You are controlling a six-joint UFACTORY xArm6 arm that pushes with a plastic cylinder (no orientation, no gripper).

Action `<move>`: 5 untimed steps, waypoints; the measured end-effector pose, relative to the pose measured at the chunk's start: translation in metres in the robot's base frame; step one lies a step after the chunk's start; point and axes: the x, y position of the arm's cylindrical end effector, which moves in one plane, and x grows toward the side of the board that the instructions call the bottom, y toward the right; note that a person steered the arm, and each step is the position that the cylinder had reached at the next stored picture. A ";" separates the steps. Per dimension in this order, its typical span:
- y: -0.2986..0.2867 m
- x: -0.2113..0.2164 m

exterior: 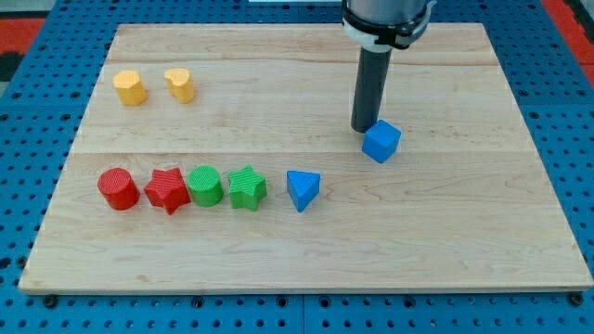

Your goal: Slide the blue cube into the top side of the blue triangle

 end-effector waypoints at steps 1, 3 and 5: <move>0.026 0.005; 0.093 0.018; 0.025 0.047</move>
